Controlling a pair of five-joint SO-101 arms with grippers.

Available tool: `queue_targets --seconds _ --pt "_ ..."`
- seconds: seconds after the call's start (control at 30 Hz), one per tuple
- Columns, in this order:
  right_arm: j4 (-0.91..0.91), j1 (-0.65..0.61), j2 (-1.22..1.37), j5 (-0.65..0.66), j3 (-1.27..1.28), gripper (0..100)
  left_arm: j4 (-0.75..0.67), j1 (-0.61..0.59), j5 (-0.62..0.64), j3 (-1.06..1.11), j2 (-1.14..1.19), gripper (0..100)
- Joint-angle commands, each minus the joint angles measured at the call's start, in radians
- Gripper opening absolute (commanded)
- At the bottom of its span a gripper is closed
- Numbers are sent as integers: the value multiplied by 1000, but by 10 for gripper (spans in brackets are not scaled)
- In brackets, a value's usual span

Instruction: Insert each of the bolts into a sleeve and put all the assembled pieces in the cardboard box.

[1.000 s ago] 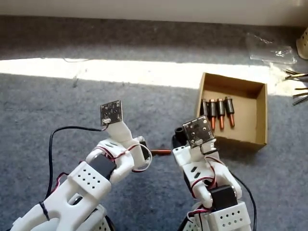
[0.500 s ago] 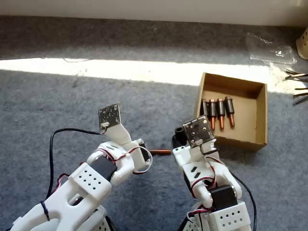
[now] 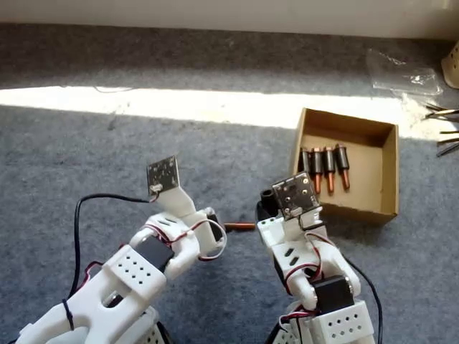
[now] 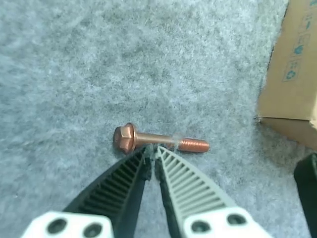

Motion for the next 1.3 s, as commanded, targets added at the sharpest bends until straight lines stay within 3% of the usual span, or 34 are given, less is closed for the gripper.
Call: queue_targets --seconds 0.0,0.27,0.77,1.27 --pt "-27 13 -12 8 -5 3 -43 18 11 1 4 36" --pt "-27 13 -12 9 -5 3 -37 59 12 2 4 259" --pt "-27 13 -12 11 -5 4 -43 7 147 -1 5 217" --pt "-27 13 -12 12 -5 4 -44 36 147 39 5 214"
